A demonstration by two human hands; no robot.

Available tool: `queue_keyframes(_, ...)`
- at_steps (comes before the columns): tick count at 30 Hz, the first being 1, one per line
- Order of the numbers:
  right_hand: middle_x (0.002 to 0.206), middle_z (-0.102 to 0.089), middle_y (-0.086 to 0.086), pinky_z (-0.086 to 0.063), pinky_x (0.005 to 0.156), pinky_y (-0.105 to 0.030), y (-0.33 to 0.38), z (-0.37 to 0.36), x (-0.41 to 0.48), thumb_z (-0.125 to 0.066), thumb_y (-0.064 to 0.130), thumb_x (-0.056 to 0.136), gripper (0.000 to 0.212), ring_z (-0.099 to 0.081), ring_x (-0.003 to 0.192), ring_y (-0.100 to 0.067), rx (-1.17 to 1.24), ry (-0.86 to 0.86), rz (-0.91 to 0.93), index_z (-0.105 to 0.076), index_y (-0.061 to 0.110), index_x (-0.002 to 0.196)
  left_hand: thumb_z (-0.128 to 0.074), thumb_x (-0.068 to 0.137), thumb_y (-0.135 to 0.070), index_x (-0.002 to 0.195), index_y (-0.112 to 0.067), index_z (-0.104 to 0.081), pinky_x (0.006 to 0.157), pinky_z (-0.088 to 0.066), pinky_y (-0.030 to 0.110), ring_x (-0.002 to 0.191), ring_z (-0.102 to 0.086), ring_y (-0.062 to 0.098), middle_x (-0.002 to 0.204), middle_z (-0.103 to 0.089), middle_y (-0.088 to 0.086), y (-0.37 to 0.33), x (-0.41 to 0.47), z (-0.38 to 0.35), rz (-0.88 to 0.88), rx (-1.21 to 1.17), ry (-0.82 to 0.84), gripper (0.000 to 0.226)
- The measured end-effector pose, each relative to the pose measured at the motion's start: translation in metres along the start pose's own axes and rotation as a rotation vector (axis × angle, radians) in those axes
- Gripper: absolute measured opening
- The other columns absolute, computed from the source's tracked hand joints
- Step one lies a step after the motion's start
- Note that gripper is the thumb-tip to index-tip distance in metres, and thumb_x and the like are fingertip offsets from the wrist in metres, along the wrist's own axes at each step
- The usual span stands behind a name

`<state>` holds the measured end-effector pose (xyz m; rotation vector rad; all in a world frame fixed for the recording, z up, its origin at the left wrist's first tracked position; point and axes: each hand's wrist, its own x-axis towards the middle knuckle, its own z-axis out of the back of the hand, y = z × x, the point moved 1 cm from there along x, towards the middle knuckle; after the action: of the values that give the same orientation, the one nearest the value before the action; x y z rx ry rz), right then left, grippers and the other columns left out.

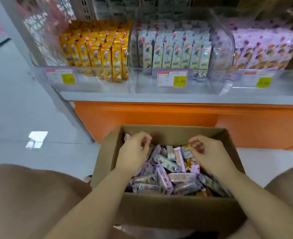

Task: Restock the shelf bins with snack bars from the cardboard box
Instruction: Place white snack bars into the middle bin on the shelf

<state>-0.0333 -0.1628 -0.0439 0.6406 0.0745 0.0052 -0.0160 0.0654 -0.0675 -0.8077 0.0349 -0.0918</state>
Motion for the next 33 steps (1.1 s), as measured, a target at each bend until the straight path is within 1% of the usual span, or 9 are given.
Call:
queue_keyframes(6,0.103,-0.057,0.002,-0.046,0.085,-0.029,-0.043,-0.031,0.002,-0.066,0.023,0.087,0.049,-0.058,0.100,-0.018,-0.081,0.502,-0.183,-0.049,0.018,0.133,-0.066,0.089,-0.031,0.130,-0.015,-0.051,0.083,-0.039,0.020,0.107,-0.052,0.017,0.122,-0.053,0.004,0.036,-0.012,-0.021,0.209,0.215,0.857,0.046)
queue_keyframes(9,0.128,-0.053,0.000,-0.043,0.082,-0.025,-0.053,-0.044,-0.005,-0.072,0.026,0.082,0.059,-0.054,0.106,-0.015,-0.228,0.670,-0.179,-0.046,0.025,0.134,-0.071,0.083,-0.039,0.133,-0.020,-0.049,0.094,-0.041,0.028,0.112,-0.051,0.016,0.132,-0.051,0.001,0.048,-0.016,-0.024,0.236,0.301,0.932,0.057)
queue_keyframes(17,0.124,-0.053,0.003,-0.045,0.085,-0.024,-0.038,-0.047,-0.002,-0.075,0.026,0.079,0.047,-0.052,0.109,-0.014,-0.275,0.773,-0.181,-0.057,0.023,0.121,-0.072,0.080,-0.043,0.130,-0.023,-0.043,0.085,-0.038,0.027,0.098,-0.047,0.011,0.127,-0.048,-0.002,0.049,-0.012,-0.026,0.277,0.300,0.993,0.061)
queue_keyframes(19,0.112,-0.057,0.006,-0.046,0.079,-0.023,-0.031,-0.032,0.005,-0.073,0.025,0.078,0.038,-0.054,0.097,-0.010,-0.270,0.729,-0.147,-0.064,0.021,0.115,-0.073,0.079,-0.044,0.128,-0.025,-0.045,0.090,-0.042,0.030,0.103,-0.051,0.014,0.123,-0.050,-0.005,0.048,-0.008,-0.020,0.276,0.336,0.983,0.060)
queue_keyframes(23,0.096,-0.062,0.010,-0.047,0.073,-0.027,-0.028,-0.007,0.020,-0.076,0.025,0.077,0.021,-0.056,0.085,-0.008,-0.185,0.522,-0.140,-0.067,0.026,0.096,-0.074,0.077,-0.038,0.122,-0.027,-0.046,0.077,-0.045,0.027,0.092,-0.057,0.014,0.110,-0.055,-0.002,0.037,0.007,0.001,0.297,0.296,0.842,0.054)
queue_keyframes(26,0.104,-0.068,0.001,-0.051,0.079,-0.031,-0.027,-0.018,0.025,-0.073,0.028,0.081,0.033,-0.062,0.089,-0.015,-0.131,0.280,-0.156,-0.066,0.019,0.113,-0.073,0.079,-0.037,0.117,-0.026,-0.047,0.082,-0.049,0.036,0.091,-0.061,0.018,0.108,-0.059,0.001,0.035,0.018,0.005,0.309,0.151,0.617,0.047)
queue_keyframes(28,0.111,-0.068,-0.004,-0.048,0.082,-0.027,-0.024,-0.035,0.024,-0.071,0.029,0.084,0.040,-0.063,0.098,-0.019,-0.024,0.150,-0.190,-0.063,0.016,0.121,-0.071,0.082,-0.038,0.131,-0.023,-0.041,0.083,-0.049,0.035,0.094,-0.060,0.018,0.112,-0.055,-0.003,0.035,0.022,-0.002,0.345,0.077,0.460,0.060)
queue_keyframes(31,0.119,-0.065,-0.005,-0.038,0.080,-0.017,-0.025,-0.065,0.020,-0.068,0.025,0.087,0.040,-0.059,0.111,-0.019,0.188,0.120,-0.286,-0.062,0.012,0.124,-0.069,0.086,-0.036,0.145,-0.016,-0.032,0.071,-0.046,0.026,0.076,-0.053,0.006,0.115,-0.055,-0.002,0.037,0.021,-0.024,0.424,-0.014,0.280,0.073)
queue_keyframes(33,0.121,-0.063,-0.004,-0.039,0.082,-0.018,-0.028,-0.082,0.018,-0.066,0.025,0.088,0.041,-0.059,0.112,-0.019,0.217,0.199,-0.280,-0.058,0.013,0.127,-0.068,0.086,-0.036,0.146,-0.013,-0.033,0.072,-0.045,0.026,0.079,-0.056,0.009,0.123,-0.060,0.002,0.042,0.021,-0.040,0.469,-0.039,0.228,0.074)
